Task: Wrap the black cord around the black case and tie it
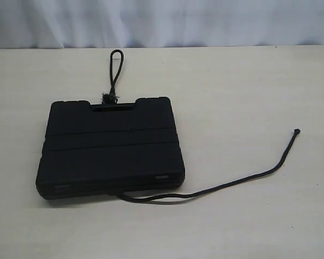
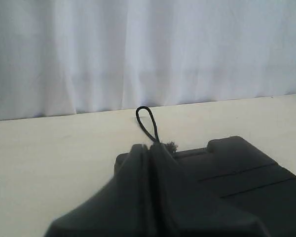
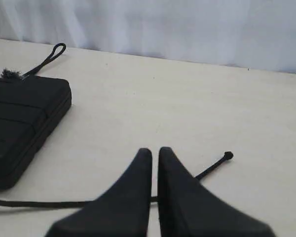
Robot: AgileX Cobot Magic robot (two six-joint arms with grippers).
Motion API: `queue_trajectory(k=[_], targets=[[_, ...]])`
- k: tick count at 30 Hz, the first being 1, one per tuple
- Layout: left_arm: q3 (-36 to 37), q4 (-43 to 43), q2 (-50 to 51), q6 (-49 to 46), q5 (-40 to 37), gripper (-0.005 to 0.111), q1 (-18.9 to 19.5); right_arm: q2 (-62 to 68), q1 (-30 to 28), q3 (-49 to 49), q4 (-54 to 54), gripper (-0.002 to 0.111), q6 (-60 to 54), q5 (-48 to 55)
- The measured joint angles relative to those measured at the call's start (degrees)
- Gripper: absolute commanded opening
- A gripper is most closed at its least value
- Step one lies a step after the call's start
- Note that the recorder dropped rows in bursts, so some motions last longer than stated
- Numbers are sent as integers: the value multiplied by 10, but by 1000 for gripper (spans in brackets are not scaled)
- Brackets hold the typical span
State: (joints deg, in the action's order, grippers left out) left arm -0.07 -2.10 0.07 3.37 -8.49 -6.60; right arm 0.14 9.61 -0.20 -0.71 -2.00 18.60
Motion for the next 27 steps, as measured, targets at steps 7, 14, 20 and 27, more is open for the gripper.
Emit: queue_trajectory(k=[7, 14, 20, 27], targets=[[0, -89, 0, 34, 93, 0, 0, 0, 0, 0, 15, 4, 4, -110], [0, -155, 0, 177, 331, 0, 0, 0, 0, 0, 243, 4, 26, -221], [-52, -57, -1, 246, 509, 0, 0, 0, 0, 0, 381, 4, 28, -293], [-311, 32, 228, 133, 483, 0, 0, 0, 0, 0, 387, 4, 28, -301]])
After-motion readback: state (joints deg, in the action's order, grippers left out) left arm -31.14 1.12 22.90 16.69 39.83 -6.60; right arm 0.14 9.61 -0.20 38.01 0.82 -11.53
